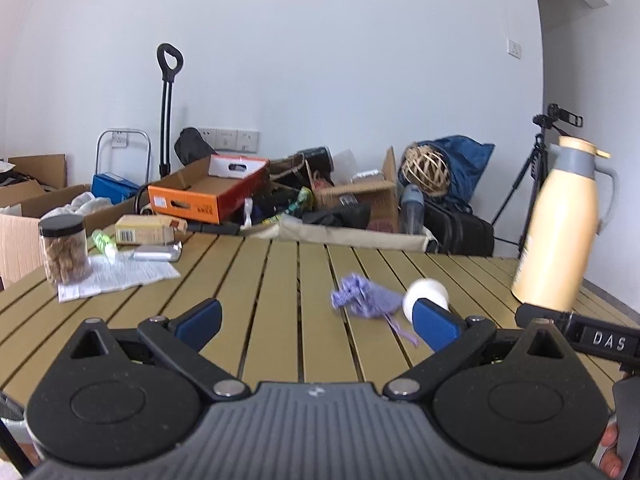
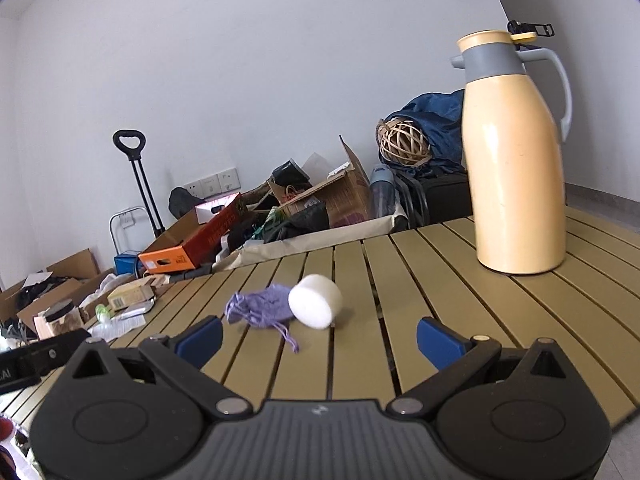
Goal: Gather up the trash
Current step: 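Grasp the white foam cylinder with the right tool while the left approaches the lilac pouch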
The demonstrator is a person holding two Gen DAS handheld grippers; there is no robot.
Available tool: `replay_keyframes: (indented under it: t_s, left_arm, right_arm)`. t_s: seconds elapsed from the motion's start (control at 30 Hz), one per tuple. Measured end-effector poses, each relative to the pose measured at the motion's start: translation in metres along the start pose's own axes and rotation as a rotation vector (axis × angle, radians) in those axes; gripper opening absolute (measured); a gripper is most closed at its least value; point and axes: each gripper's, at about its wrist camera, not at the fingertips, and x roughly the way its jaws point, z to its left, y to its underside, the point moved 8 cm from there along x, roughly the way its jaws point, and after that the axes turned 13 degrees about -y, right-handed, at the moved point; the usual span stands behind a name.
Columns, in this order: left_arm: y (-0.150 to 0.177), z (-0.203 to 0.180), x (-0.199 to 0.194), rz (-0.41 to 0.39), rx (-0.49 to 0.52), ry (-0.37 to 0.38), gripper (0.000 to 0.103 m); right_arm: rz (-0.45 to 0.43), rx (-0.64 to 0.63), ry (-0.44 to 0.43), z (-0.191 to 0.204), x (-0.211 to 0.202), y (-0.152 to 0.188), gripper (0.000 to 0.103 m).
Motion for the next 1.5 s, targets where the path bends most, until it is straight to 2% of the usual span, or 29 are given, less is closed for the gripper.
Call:
replay_keyframes:
  t_s: [0.47, 0.6, 0.77, 0.9, 1.1, 1.3, 1.37, 1.47, 1.5]
  left_arm:
    - [-0.033, 0.002, 0.081, 0.005, 0.001, -0.033, 0.103]
    - [-0.032, 0.003, 0.108, 0.034, -0.024, -0.036, 0.103]
    - [-0.020, 0.007, 0.141, 0.084, -0.037, -0.048, 0.103]
    - [-0.011, 0.013, 0.156, 0.117, -0.040, -0.062, 0.103]
    - [-0.005, 0.014, 0.164, 0.138, -0.044, -0.072, 0.103]
    - [-0.004, 0.005, 0.157, 0.126, -0.024, -0.057, 0.103]
    - [-0.005, 0.003, 0.156, 0.125, -0.024, -0.054, 0.103]
    - [-0.004, 0.002, 0.157, 0.130, -0.027, -0.051, 0.103]
    - [-0.003, 0.001, 0.157, 0.132, -0.027, -0.050, 0.103]
  right_arm:
    - [0.043, 0.013, 0.042, -0.007, 0.108, -0.013, 0.103]
    - [0.061, -0.004, 0.100, -0.010, 0.134, -0.016, 0.103]
    - [0.126, 0.018, 0.097, -0.014, 0.167, -0.005, 0.103]
    - [0.172, 0.021, 0.165, -0.024, 0.188, 0.002, 0.103]
    - [0.258, 0.106, 0.204, -0.044, 0.206, 0.017, 0.103]
    - [0.224, 0.098, 0.183, -0.042, 0.204, 0.017, 0.103]
    - [0.229, 0.111, 0.150, -0.042, 0.206, 0.017, 0.097]
    - [0.228, 0.142, 0.126, -0.045, 0.205, 0.018, 0.078]
    - [0.225, 0.152, 0.116, -0.046, 0.205, 0.018, 0.063]
